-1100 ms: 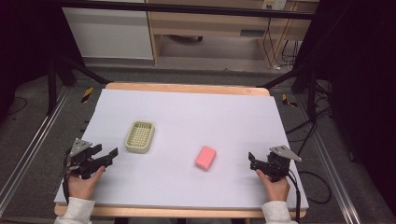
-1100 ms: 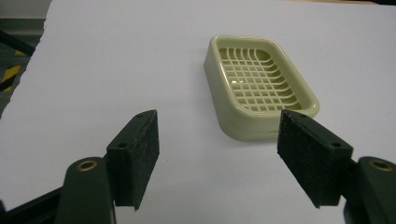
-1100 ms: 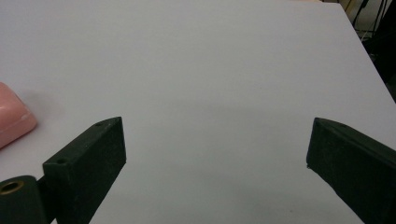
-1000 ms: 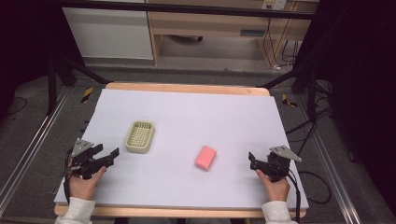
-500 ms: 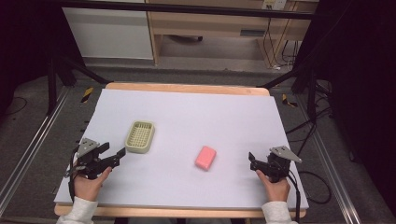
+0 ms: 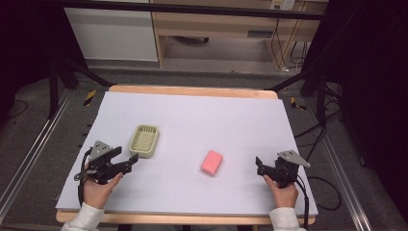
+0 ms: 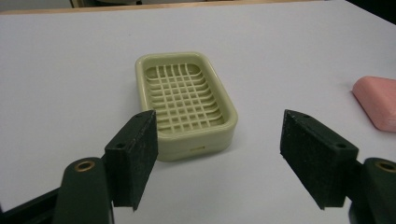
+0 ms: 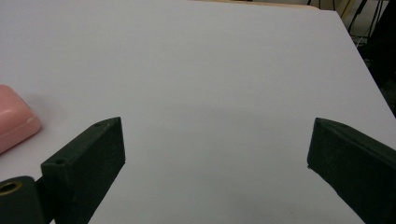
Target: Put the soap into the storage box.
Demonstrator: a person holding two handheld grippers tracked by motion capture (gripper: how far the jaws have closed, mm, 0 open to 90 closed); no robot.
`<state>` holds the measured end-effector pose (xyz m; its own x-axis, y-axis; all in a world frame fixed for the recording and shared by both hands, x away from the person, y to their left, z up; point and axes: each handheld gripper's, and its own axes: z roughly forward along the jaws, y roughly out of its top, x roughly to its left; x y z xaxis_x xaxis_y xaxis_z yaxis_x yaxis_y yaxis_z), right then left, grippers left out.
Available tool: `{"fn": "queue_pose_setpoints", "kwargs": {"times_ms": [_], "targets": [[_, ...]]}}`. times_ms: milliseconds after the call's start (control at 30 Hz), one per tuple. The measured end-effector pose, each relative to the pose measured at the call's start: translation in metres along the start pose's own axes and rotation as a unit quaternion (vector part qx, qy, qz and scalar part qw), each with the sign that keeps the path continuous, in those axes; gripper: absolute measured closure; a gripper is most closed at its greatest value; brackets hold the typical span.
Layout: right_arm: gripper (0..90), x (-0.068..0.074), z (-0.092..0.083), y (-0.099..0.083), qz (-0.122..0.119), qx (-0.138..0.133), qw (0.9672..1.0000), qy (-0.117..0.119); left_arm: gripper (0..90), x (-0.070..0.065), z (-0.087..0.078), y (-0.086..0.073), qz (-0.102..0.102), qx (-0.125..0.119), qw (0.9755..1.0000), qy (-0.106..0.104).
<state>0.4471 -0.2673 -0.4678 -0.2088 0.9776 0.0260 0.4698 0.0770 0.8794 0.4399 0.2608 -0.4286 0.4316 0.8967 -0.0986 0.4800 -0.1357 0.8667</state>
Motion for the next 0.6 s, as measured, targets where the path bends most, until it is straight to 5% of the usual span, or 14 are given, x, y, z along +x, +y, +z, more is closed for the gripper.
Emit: {"fn": "queue_pose_setpoints", "kwargs": {"times_ms": [600], "targets": [[4.8,0.0,0.0,0.0,-0.006,0.006,1.0,0.0,26.7,-0.019,0.01,0.019,0.023,0.005,0.9996,-0.014]]}}
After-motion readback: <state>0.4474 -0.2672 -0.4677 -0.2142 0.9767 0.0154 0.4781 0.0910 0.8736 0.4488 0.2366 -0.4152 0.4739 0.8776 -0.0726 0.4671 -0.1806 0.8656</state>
